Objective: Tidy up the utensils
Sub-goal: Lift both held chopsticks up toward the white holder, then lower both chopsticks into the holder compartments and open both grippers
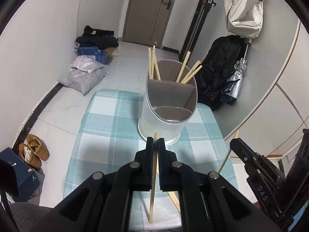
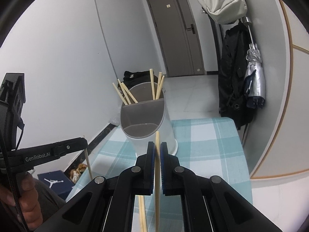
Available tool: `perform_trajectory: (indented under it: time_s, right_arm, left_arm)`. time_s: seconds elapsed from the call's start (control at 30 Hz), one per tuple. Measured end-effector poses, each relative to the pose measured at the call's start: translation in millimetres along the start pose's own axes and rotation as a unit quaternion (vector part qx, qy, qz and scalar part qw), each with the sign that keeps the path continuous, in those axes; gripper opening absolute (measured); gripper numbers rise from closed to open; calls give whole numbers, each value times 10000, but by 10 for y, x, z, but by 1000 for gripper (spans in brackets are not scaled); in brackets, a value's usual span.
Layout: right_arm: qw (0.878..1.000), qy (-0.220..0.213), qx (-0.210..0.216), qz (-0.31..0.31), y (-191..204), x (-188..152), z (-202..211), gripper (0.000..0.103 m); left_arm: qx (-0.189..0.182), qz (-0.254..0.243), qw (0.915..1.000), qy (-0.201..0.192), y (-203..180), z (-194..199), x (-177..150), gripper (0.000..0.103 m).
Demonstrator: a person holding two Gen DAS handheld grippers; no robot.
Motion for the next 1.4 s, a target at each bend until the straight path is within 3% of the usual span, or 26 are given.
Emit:
perform_trajectory:
  time_s: [0.27,0.9,1.17,1.4]
  right_arm:
    - [10000,24,59,-41,66,13,13,4]
    - [9988,1,205,-440,1,253,-107,4]
    - [9970,-122,435,-633,-17,538,-117,4]
    - [9955,-389,531,-677,-42,1027,3,4]
  left_arm:
    - [-44,-32,9999,112,-30,32,-23,1]
    - [-371,-319,9985,261,-318,30,267,1]
    - [-722,-326,9965,250,-514,104,594,1]
    - [-1006,-260,9945,153,-612,161,1106,1]
Point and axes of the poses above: each gripper's, at about its wrist camera, not at the fingertips, and z roughly against the way its jaws point, y to its left, x to its top, the point moved 6 cm from there along -z, roughly the way its jaws point, and after that the axes turned 7 degrees about -x, right-handed, at the moved point
